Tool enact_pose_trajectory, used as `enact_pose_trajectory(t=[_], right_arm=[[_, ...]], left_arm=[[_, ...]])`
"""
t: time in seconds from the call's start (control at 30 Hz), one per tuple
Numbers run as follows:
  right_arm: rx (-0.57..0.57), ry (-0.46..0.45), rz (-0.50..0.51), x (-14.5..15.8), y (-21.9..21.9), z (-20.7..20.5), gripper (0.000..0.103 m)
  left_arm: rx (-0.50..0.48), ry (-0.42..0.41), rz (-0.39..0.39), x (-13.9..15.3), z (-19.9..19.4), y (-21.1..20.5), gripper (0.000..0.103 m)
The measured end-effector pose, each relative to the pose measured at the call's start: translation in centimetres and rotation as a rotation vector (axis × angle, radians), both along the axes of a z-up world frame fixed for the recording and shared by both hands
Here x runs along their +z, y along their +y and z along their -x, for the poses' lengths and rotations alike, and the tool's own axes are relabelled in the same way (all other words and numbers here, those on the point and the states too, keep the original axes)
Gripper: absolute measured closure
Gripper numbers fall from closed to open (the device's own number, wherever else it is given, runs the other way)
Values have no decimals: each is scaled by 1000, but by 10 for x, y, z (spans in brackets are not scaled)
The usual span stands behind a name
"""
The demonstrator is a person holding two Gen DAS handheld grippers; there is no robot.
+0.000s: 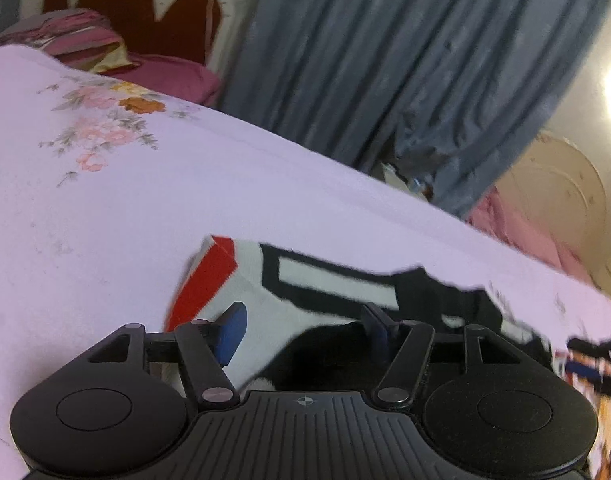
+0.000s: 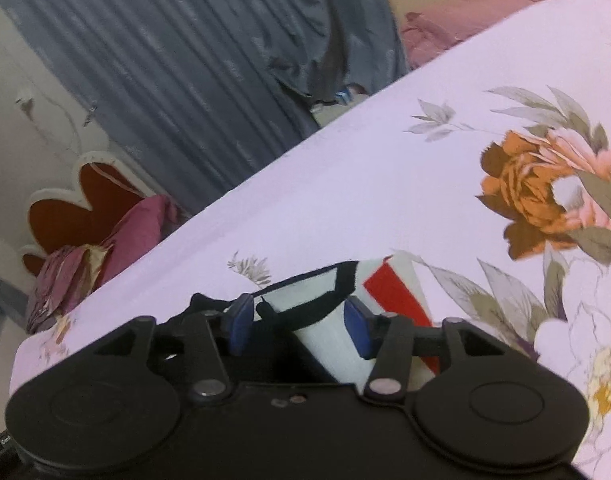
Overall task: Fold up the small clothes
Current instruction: 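Open both grippers on the folded hem and press it flat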
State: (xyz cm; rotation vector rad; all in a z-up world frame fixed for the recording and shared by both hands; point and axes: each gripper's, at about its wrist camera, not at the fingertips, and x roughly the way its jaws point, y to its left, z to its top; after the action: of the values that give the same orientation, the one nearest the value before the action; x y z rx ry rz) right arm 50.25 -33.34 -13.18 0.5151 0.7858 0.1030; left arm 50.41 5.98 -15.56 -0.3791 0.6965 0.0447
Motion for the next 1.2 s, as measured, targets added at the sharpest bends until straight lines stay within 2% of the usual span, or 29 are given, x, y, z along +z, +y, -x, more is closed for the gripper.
enact_pose_trajectory(t=[0.17,0.2,0.23,0.3,0.37,0.43,0.5,0.57,0.6,0.67,0.8,0.83,0.87,0.9,1.07,1.1,1.17,1.2], right_arm=[[120,25,116,-10,26,-9,60],[140,25,148,-10,33,-10,63],[155,22,183,-11,38,-11,64],[192,19,230,-11,46,-11,78],[221,22,257,-11,52,-10,84],[249,19,285,-13,56,-10,84],[264,15,310,-14,60,-10,90],[255,14,281,-14,56,-10,89],[251,12,261,-13,53,-9,85],[248,17,213,-13,46,-8,81],[220,18,124,-11,34,-5,75],[210,14,99,-9,31,-4,73],[205,11,80,-8,28,-2,66],[213,14,74,-9,27,-2,65],[237,23,112,-12,35,-1,65],[238,23,126,-13,37,-1,68],[244,22,163,-14,42,-1,74],[246,21,180,-14,43,-1,82]], left_arm=[[-74,25,-21,-11,-3,-11,41],[-78,28,-25,-12,-4,-13,44],[-85,26,-40,-13,-4,-16,53],[-103,27,-61,-14,-5,-22,60],[-113,28,-67,-13,-4,-26,64],[-128,20,-77,-12,-1,-29,69],[-139,11,-100,-11,1,-30,70],[-151,-9,-86,-8,5,-27,69],[-148,-12,-79,-7,6,-25,69],[-154,3,-53,-6,8,-20,67],[-126,-21,-46,3,19,-9,30],[-123,-38,-41,6,23,-7,26],[-126,-42,-49,6,24,-6,26],[-141,-31,-61,5,24,-7,26],[-170,21,-93,-9,16,-15,26],[-164,28,-103,-12,13,-16,26],[-153,21,-105,-14,10,-19,44],[-149,25,-116,-15,8,-21,65]])
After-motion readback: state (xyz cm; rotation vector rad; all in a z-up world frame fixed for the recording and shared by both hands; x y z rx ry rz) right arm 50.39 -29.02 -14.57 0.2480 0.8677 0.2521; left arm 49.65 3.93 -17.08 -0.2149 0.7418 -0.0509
